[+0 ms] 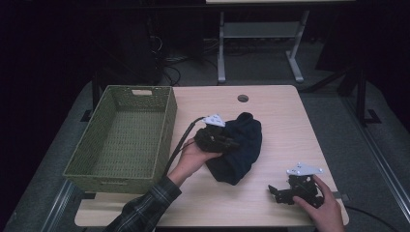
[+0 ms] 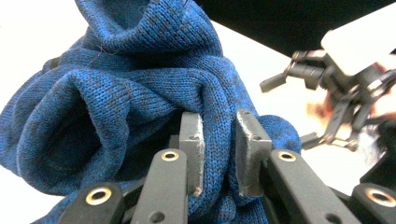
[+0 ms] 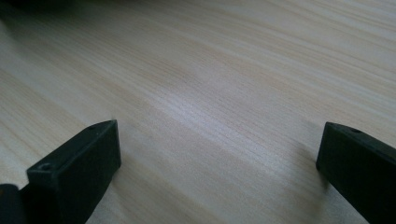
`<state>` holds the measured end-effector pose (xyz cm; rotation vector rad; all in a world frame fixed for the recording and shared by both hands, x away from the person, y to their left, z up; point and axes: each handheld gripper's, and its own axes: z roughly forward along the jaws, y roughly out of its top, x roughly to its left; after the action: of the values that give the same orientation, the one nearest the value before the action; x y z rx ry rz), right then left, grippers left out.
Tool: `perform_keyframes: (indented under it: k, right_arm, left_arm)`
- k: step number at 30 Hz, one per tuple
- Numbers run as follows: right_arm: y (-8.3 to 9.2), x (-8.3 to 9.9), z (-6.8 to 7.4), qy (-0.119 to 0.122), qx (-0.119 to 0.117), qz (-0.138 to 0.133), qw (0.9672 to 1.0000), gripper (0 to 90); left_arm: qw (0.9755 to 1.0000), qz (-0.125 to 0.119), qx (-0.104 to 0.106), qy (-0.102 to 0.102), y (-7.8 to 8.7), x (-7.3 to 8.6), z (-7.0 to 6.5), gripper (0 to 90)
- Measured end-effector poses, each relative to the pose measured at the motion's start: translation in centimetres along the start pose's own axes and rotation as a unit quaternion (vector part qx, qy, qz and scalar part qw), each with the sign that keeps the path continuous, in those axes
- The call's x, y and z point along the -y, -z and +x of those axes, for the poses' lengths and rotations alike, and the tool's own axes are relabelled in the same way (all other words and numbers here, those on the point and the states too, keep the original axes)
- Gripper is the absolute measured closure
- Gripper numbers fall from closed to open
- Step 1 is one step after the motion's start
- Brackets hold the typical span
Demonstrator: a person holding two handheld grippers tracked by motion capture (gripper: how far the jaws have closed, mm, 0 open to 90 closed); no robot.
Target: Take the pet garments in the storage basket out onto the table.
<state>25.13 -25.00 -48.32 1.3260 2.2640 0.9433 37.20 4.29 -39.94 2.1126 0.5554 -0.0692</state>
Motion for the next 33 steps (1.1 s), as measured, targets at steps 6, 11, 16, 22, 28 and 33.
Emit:
perform_keyframes:
  k: [6, 11, 16, 22, 28, 33]
  right_arm:
    - [0.0, 0.0, 0.0, -0.001, -0.001, 0.0, 1.0, 0.0]
    - [0.0, 0.0, 0.0, 0.0, 0.0, 0.0, 1.0, 0.0]
    - [0.0, 0.0, 0.0, 0.0, 0.0, 0.0, 1.0, 0.0]
    - [0.0, 0.0, 0.0, 0.0, 0.0, 0.0, 1.0, 0.0]
    - [0.0, 0.0, 0.0, 0.0, 0.0, 0.0, 1.0, 0.0]
    - [0.0, 0.0, 0.0, 0.0, 0.0, 0.0, 1.0, 0.0]
  left_arm:
    - [0.9994, 0.033, 0.005, -0.012, -3.1, 1.1, 0.1, 75.0]
    - [0.998, 0.06, 0.005, -0.017, -5.1, 2.1, 0.2, 73.8]
    - [0.9979, 0.063, 0.0, -0.014, -5.6, 2.4, 0.4, 65.5]
    - [0.9988, 0.047, 0.001, -0.015, -4.3, 2.0, 0.1, 42.8]
    - [0.999, 0.038, -0.005, -0.023, -2.9, 2.1, -0.3, 32.9]
    - [0.9989, 0.033, -0.014, -0.031, -1.9, 2.2, -0.7, 24.9]
